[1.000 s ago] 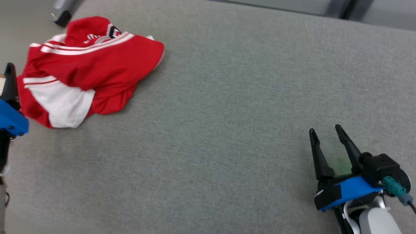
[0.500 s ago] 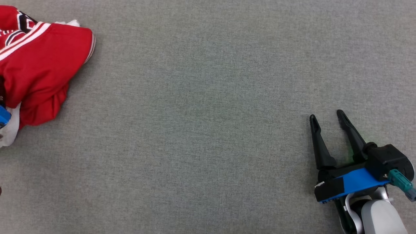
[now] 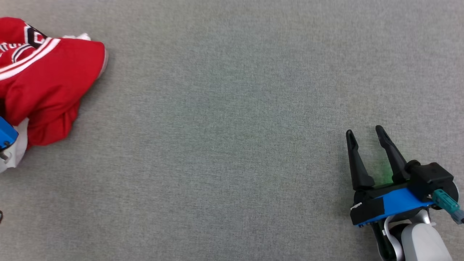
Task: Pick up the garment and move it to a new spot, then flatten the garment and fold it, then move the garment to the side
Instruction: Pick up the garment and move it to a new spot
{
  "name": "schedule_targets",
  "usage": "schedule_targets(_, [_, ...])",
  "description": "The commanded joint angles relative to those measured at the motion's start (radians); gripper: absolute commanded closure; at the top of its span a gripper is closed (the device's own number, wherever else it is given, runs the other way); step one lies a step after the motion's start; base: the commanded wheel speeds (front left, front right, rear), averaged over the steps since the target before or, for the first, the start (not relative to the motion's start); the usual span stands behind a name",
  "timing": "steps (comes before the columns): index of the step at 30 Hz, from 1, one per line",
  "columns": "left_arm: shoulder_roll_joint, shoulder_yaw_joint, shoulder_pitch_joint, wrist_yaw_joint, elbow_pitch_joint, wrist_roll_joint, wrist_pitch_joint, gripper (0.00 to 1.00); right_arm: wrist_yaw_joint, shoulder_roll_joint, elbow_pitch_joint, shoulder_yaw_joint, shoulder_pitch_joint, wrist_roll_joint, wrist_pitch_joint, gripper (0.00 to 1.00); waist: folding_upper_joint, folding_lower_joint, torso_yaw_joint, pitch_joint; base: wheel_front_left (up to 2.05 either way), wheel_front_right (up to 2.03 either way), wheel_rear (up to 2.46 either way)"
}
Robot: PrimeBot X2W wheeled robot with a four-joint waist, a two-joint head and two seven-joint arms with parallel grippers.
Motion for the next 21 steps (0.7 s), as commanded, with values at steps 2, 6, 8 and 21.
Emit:
schedule_targets(2, [0.019, -0.005, -0.005, -0.013, -0.036, 0.012, -0.016, 1.0, 0.0, -0.004, 0.018, 0.008, -0.014, 0.018, -0.011, 0.0, 0.0, -0.0001, 0.003, -0.038, 0.0, 0.0, 0.0])
schedule_targets(6, [0.056, -0.032, -0.05, -0.038, -0.114, 0.052, -0.038, 1.0, 0.0, -0.004, 0.061, 0.021, -0.001, 0.048, -0.032, 0.0, 0.0, -0.0001, 0.012, -0.121, 0.0, 0.0, 0.0])
schedule_targets(8, [0.058, -0.054, -0.074, -0.045, -0.155, 0.073, -0.038, 1.0, 0.0, -0.004, 0.081, 0.029, 0.001, 0.066, -0.043, 0.0, 0.0, -0.0001, 0.013, -0.158, 0.0, 0.0, 0.0])
schedule_targets(21, [0.024, -0.173, -0.26, -0.104, -0.346, 0.118, -0.007, 1.0, 0.0, -0.004, 0.188, 0.052, 0.041, 0.15, -0.105, 0.0, 0.0, -0.0001, -0.065, -0.342, 0.0, 0.0, 0.0])
